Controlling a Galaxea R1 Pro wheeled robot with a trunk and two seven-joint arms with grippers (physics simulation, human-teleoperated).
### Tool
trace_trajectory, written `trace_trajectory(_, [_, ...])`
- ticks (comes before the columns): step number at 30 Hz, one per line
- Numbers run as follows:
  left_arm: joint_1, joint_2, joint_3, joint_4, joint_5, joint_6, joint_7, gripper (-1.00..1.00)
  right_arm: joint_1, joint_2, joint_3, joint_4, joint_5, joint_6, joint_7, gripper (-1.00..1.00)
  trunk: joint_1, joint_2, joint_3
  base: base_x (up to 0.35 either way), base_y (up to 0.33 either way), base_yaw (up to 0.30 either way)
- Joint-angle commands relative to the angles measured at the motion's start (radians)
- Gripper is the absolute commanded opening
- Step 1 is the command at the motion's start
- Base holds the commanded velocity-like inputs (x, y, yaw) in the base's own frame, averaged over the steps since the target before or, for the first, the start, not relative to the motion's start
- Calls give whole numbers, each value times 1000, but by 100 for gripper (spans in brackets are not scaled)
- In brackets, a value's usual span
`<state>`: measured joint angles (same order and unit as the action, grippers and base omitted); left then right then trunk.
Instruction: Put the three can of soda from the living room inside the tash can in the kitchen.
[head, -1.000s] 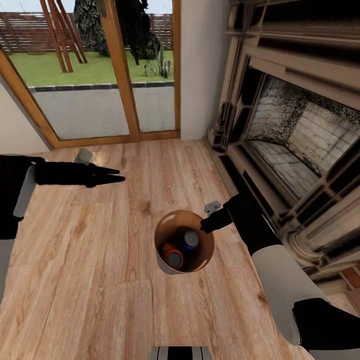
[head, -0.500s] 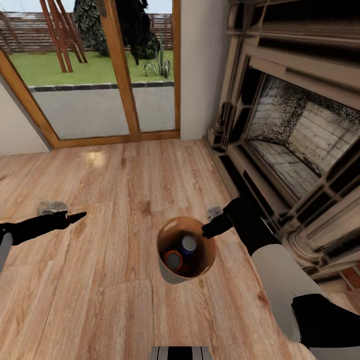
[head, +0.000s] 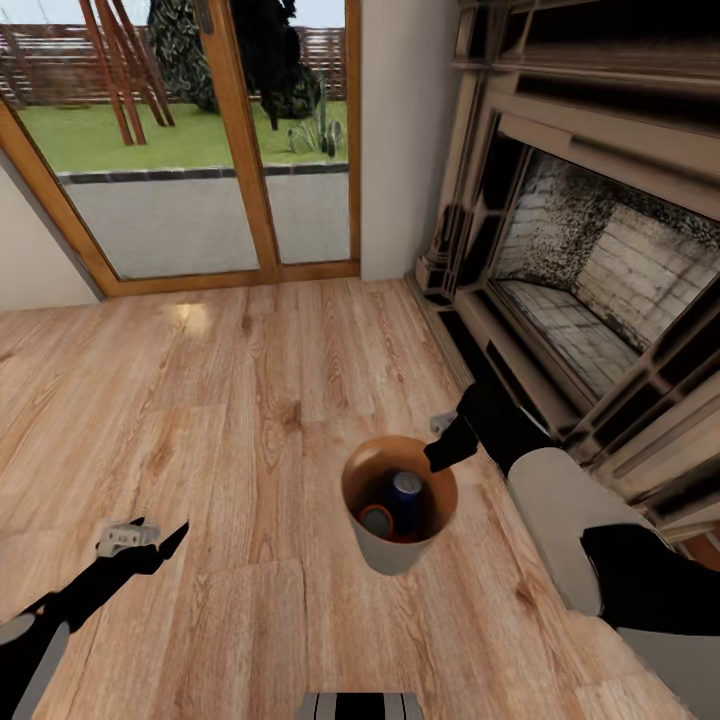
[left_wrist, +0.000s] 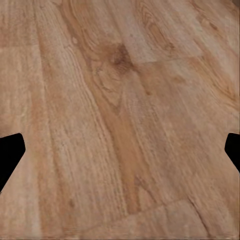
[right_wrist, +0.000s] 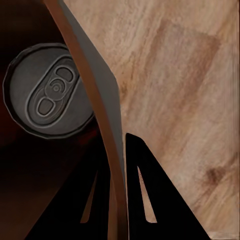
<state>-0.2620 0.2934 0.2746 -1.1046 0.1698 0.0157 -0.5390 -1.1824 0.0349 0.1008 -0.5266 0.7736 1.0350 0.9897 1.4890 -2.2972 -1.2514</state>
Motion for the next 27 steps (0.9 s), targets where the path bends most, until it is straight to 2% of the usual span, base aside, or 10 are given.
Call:
trace_trajectory(1, [11, -1, 0, -2, 0, -8, 1, 100, -8, -6, -2, 14, -22, 12, 4, -100, 0, 0, 0, 0, 0, 0])
trace_trajectory(8, [29, -3, 0, 2, 1, -21, 0, 100, -21, -26, -6, 38, -18, 12, 7, -100, 0, 0, 0, 0, 0, 0])
trace_trajectory(17, [30, -3, 0, 5, 1, -22, -1, 100, -22, -29, -8, 71, -20, 12, 10, -100, 0, 0, 0, 0, 0, 0])
trace_trajectory(27, [30, -3, 0, 4, 0, -22, -2, 100, -22, -29, -8, 82, -22, 12, 10, -100, 38, -70, -31, 0, 0, 0])
